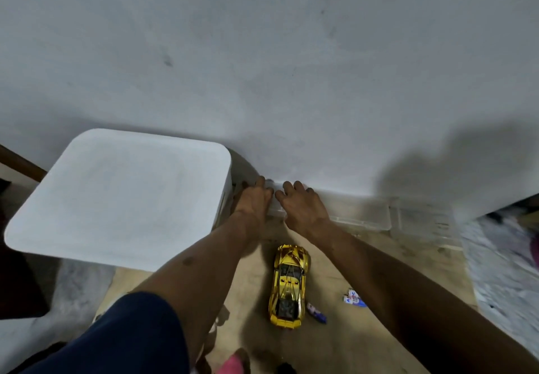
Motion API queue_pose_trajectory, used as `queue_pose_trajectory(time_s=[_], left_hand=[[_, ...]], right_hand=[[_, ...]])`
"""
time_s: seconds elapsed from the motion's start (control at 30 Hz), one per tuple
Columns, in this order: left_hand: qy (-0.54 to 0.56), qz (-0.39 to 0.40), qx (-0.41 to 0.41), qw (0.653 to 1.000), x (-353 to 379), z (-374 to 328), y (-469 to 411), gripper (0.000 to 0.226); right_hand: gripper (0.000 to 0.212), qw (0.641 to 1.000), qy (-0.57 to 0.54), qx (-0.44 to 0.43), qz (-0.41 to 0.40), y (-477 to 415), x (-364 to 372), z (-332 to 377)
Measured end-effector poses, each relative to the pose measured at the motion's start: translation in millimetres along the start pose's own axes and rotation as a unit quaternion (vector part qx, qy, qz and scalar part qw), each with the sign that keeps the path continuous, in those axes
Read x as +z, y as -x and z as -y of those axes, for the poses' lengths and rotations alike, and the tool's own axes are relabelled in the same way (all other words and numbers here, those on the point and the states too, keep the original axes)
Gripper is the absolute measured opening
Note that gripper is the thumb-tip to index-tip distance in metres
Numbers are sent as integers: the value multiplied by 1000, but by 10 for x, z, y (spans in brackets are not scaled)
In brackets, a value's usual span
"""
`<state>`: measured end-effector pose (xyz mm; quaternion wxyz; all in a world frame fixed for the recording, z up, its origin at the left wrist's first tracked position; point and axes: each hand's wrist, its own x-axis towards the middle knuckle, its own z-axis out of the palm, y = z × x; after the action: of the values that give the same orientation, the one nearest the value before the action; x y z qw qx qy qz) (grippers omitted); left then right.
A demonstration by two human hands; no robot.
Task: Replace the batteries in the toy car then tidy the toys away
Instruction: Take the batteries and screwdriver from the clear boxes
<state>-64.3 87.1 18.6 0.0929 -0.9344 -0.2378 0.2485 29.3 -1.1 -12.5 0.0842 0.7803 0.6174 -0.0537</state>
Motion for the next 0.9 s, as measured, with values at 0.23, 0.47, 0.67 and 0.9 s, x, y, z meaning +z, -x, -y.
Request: queue_pose_trajectory(time_s=[0.23,0.47,0.67,0.9], left_hand=[[122,-12,-12,992,-167,154,-65,50],[209,-48,-28,976,-454,395,-94,39],[229,-65,-34,971,-452,417,-149,39],[222,-71,-38,972,-470,423,-198,36]], right_hand=[[73,999,14,36,-23,-4,2,-82],[22,973,-122,-38,-192,267,-31,-227],[23,985,-168,29,-36,-69,-85,-23],[37,967,-231,73,80,-510,18,189]])
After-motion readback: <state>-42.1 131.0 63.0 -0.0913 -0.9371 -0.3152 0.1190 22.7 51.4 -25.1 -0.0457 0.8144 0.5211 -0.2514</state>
